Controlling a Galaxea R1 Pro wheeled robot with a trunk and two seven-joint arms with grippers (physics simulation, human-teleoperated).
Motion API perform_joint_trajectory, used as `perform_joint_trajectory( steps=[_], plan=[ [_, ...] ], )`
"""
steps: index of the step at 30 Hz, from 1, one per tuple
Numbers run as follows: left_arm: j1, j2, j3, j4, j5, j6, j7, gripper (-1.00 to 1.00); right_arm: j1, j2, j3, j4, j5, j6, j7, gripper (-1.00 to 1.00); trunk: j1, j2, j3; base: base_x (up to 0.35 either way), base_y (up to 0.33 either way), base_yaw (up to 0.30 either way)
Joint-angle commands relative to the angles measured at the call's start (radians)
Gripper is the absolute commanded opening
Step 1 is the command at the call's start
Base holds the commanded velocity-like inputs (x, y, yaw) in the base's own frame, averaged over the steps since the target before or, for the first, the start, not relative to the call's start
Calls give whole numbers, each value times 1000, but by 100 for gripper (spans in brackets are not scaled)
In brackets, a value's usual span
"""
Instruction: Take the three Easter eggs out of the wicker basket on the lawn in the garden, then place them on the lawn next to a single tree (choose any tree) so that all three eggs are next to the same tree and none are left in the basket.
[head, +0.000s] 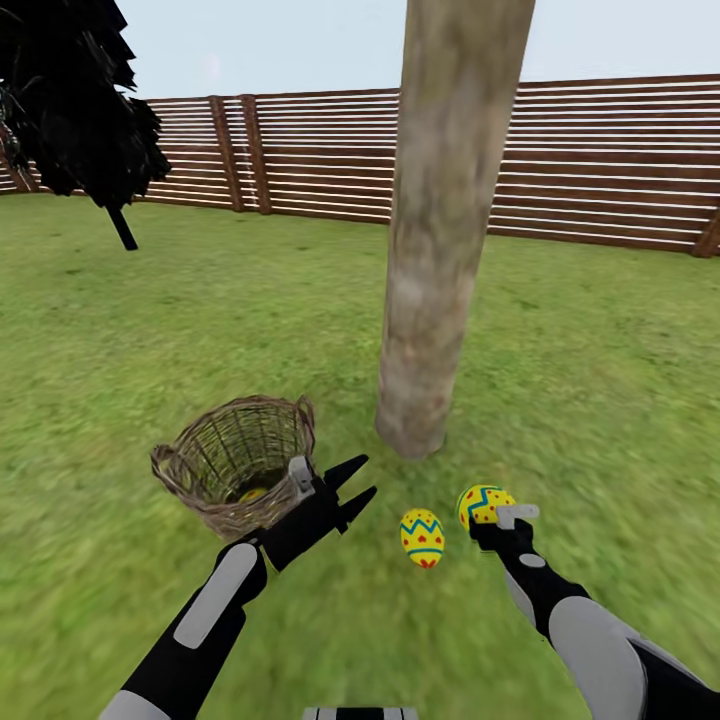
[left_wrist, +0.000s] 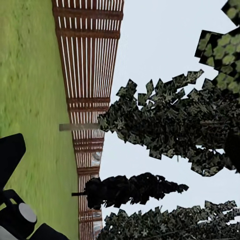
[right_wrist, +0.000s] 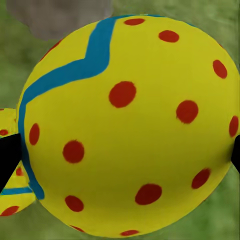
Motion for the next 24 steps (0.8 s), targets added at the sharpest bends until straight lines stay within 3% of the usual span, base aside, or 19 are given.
perform_joint_trajectory(
  steps=[1, 6, 10, 12, 15, 19, 24],
  plan=[
    [-1, 0, 0, 0, 6, 6, 0, 100, -1, 0, -7, 2, 11, -8, -2, -100, 0, 0, -1, 302, -152, 0],
    [-1, -1, -1, -8, 5, 6, 0, 100, -1, 2, -6, 3, 13, -60, -3, -100, 0, 0, -1, 291, -149, 0],
    [-1, -3, -46, -9, 3, 5, 0, 100, -1, 4, -6, 4, 14, -64, -4, -100, 0, 0, -1, 44, -23, 0],
    [-1, -16, -51, -9, 3, 6, 0, 100, -1, 5, -5, 5, 15, -64, -4, -100, 0, 0, -1, 3, -2, 0],
    [0, -27, -58, -9, 2, 5, 2, 100, -1, 6, -4, 5, 15, -64, -4, -100, 2, -1, -12, 0, 0, 0],
    [-1, -28, -98, -11, 2, 5, 2, 100, -1, 6, -4, 8, 17, -65, -4, -100, 3, -2, -28, 0, 0, 0],
    [-1, -28, -104, -11, 2, 5, 2, 100, -1, 6, -4, 9, 17, -64, -4, -100, 6, -3, -47, 0, 0, 0]
  ],
)
